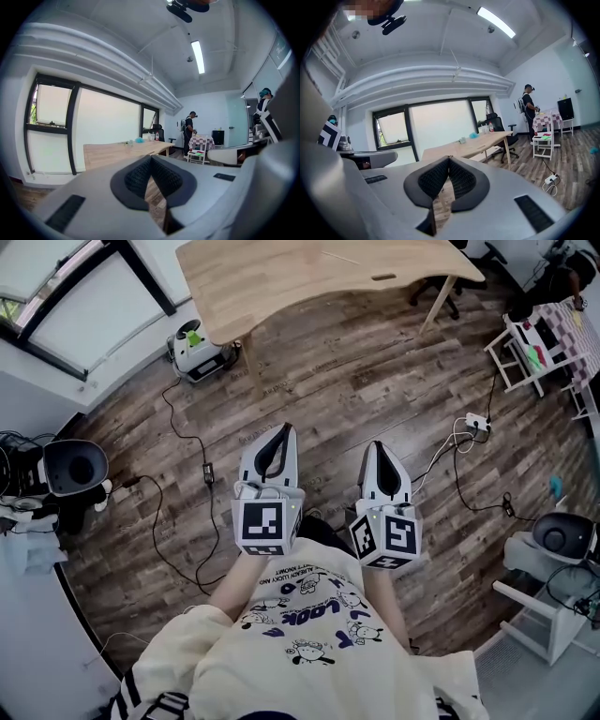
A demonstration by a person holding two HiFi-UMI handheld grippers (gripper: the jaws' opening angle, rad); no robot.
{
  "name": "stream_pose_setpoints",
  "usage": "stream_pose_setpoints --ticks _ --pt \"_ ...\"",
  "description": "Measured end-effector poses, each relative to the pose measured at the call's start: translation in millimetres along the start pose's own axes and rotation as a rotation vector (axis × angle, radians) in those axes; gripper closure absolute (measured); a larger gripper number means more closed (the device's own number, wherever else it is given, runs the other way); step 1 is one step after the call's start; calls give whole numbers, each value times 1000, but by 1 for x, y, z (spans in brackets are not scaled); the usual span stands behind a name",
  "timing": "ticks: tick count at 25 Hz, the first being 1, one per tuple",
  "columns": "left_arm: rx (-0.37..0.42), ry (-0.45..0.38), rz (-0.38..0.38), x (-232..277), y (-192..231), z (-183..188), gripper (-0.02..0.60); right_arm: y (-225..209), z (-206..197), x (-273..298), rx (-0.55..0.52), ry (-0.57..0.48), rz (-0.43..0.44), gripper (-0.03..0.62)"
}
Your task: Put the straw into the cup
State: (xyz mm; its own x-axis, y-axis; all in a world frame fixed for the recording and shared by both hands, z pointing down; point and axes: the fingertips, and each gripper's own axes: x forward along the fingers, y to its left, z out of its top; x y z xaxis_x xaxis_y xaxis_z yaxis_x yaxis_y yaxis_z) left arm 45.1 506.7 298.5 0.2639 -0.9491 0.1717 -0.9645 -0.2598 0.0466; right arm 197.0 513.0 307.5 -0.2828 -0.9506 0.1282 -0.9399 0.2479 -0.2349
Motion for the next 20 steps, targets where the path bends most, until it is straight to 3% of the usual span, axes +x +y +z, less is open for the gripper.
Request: stream_pose_setpoints --ticks 8,20 --pt "-1 20 9 16 10 -4 549 -5 -2 17 13 10 -7 595" --pt "-30 10 -22 92 37 12 549 -15 12 90 -5 12 -37 595"
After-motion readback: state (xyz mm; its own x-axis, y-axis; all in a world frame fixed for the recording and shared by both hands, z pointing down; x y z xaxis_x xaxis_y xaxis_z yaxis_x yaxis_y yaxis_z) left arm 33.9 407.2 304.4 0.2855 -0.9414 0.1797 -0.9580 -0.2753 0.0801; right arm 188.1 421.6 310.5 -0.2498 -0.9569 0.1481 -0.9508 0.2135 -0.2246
